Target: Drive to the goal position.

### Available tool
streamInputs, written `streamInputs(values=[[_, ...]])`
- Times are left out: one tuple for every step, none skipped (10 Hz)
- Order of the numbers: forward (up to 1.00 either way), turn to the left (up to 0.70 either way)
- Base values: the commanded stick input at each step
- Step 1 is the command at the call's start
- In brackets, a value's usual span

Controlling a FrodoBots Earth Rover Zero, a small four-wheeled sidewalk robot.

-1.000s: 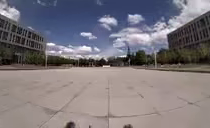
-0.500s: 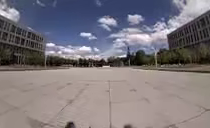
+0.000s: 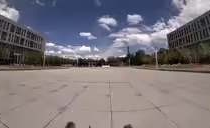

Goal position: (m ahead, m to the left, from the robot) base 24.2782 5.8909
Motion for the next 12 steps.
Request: streamInputs(values=[[0.7,0.0],[0.7,0.0],[0.7,0.0],[0.7,0.0],[0.7,0.0],[0.7,0.0],[0.7,0.0],[0.7,0.0],[0.7,0.0],[0.7,0.0],[0.7,0.0],[0.7,0.0]])
